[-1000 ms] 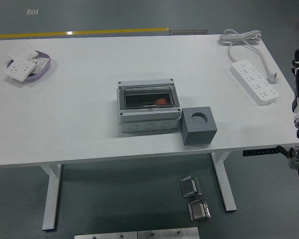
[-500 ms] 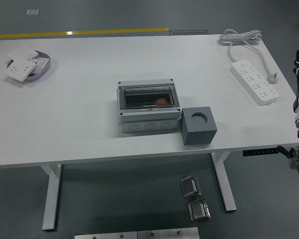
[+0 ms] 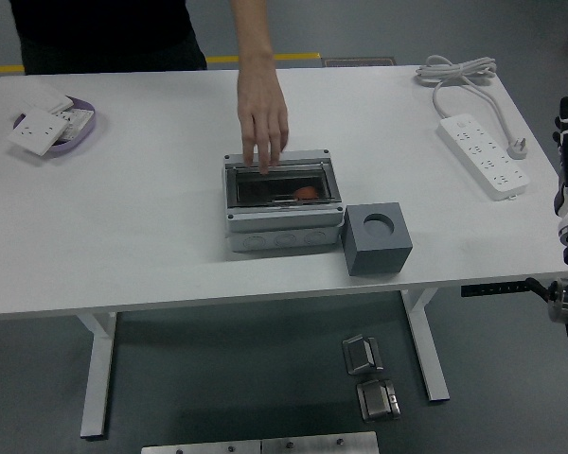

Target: Pick up the cylinder from the cube,place it in the box,flap close box

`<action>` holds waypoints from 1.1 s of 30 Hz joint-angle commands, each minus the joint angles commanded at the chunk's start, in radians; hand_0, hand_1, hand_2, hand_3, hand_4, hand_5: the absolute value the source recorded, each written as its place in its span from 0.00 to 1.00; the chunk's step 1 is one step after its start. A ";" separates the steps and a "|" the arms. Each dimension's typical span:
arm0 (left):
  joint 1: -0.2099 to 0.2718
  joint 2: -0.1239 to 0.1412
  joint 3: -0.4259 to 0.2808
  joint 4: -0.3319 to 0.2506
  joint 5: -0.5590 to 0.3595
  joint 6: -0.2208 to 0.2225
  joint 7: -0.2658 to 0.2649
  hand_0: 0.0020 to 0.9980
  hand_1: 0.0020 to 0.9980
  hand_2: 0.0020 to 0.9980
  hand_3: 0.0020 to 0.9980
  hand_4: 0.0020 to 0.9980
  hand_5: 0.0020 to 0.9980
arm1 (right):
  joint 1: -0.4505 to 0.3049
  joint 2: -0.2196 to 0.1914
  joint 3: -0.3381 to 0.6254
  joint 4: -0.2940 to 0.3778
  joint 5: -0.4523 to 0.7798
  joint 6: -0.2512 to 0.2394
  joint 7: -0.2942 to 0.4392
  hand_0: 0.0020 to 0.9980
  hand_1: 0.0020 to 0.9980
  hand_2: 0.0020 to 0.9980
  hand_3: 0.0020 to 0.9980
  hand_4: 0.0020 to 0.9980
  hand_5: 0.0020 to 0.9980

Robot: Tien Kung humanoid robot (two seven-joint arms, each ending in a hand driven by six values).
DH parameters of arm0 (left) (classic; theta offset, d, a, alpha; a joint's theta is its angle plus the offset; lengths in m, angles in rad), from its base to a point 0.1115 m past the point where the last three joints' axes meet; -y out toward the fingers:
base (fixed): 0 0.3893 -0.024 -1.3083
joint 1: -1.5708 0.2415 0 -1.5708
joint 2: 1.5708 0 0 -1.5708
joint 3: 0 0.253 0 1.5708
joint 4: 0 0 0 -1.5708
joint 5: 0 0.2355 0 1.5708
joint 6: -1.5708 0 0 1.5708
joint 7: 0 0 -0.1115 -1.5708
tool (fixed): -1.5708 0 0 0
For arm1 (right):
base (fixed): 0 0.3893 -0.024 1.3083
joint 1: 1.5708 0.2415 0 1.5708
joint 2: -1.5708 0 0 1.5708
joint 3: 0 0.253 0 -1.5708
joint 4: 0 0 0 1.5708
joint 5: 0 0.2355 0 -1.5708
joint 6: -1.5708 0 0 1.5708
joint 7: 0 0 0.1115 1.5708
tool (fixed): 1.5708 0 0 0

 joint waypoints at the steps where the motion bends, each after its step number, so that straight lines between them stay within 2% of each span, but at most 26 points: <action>1: -0.001 0.000 -0.001 0.000 0.001 0.000 0.000 0.60 0.62 0.58 0.61 0.67 0.30 | 0.000 0.000 0.000 0.000 -0.001 0.002 -0.002 1.00 1.00 1.00 1.00 1.00 1.00; 33: -0.005 -0.002 0.002 0.000 -0.004 -0.002 0.000 0.60 0.62 0.58 0.61 0.67 0.30 | 0.001 -0.004 0.003 -0.006 0.004 0.039 -0.031 1.00 1.00 1.00 1.00 1.00 1.00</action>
